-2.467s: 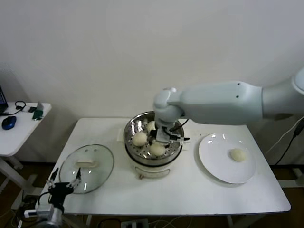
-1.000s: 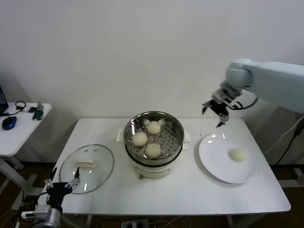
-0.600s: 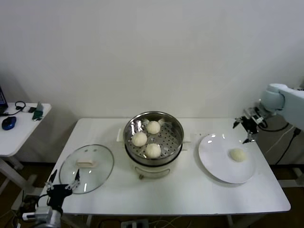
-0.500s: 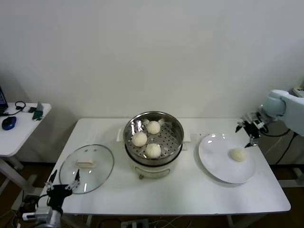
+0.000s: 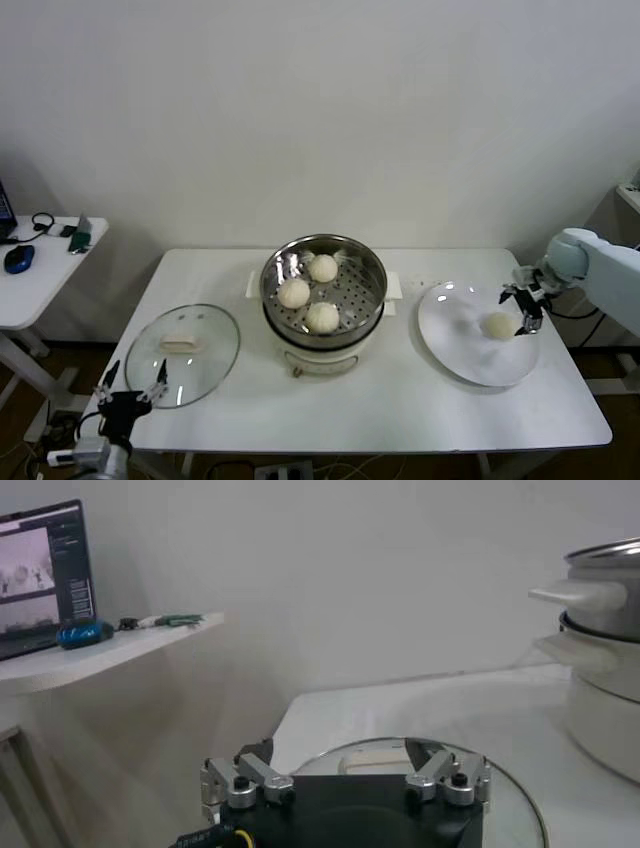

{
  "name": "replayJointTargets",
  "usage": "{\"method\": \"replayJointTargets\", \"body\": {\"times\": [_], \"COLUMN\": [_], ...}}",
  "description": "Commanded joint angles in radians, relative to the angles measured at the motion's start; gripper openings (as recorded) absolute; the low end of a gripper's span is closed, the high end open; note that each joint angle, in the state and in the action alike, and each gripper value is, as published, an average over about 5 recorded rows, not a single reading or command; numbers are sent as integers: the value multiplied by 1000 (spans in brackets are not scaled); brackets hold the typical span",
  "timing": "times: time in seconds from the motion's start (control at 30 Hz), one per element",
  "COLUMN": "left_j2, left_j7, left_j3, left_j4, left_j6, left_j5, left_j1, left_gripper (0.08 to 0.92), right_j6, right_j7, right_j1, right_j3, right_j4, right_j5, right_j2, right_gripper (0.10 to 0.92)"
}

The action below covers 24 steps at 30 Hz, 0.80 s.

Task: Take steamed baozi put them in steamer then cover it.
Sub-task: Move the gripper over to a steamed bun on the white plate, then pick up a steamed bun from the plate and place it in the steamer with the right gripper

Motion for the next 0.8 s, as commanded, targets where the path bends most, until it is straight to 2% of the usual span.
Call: {"method": "replayJointTargets", "body": {"times": [0.03,0.33,0.57,0.7,0.8], "left_j2": [1,2,-1,-1,-2], "left_j7": [0,0,0,0,0], "left_j3": [0,1,2,1,0], "left_j4": [-1,-5,-18,-23,-27], "left_j6": [2,4,7,9,9], "left_j5": [0,2,2,3,2], "left_j1": [0,-1,4,5,6], "left_gripper": [823,823,823,823,823], "right_j6": [-1,10,14,-2,-31], "right_j7": [21,46,30,12,7], "right_j1": [-99,-109,-92,-53,49], "right_j3": [91,115,110,78,-18], "right_j4": [-73,-103,-101,-57,8], "right_j5": [-59,-74,-58,17,115], "right_j2": [35,61,61,37,5], "right_gripper": [823,819,750,698,688]}}
